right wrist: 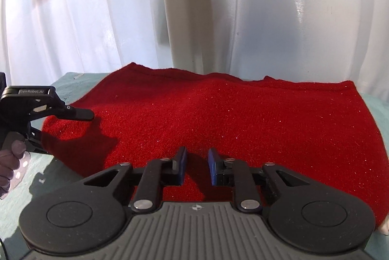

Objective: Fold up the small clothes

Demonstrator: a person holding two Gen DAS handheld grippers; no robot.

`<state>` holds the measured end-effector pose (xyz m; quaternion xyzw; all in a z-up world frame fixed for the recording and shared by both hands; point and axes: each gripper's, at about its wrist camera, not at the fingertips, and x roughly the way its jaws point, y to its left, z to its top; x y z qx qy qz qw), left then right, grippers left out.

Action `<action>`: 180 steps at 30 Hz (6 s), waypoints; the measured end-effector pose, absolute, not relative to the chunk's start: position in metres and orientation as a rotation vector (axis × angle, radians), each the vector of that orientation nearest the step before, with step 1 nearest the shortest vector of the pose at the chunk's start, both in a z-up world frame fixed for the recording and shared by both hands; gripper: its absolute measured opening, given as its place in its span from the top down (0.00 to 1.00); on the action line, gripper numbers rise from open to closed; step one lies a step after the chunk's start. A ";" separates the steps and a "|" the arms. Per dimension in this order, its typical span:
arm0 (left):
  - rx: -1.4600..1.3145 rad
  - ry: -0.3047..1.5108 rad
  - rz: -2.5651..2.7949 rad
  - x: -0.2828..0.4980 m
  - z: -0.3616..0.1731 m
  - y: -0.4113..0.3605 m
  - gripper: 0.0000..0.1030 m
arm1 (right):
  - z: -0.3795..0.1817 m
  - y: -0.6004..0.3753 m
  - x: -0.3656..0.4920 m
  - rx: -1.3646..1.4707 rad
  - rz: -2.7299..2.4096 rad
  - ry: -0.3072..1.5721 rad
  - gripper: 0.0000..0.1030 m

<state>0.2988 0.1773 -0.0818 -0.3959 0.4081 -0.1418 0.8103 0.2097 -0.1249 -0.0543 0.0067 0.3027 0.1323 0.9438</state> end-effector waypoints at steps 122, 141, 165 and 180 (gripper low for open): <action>-0.215 0.925 -0.539 0.237 -0.046 -0.035 0.20 | -0.026 -0.263 0.242 0.026 -0.037 0.600 0.80; -0.328 0.868 -0.454 0.231 -0.020 0.016 0.17 | 0.009 -0.199 0.225 -0.028 0.184 0.537 0.78; -0.175 0.827 -0.501 0.257 -0.006 -0.040 0.09 | -0.010 -0.235 0.240 0.109 0.095 0.538 0.81; -0.146 0.847 -0.486 0.261 -0.011 -0.048 0.08 | -0.045 -0.245 0.253 -0.029 0.055 0.505 0.81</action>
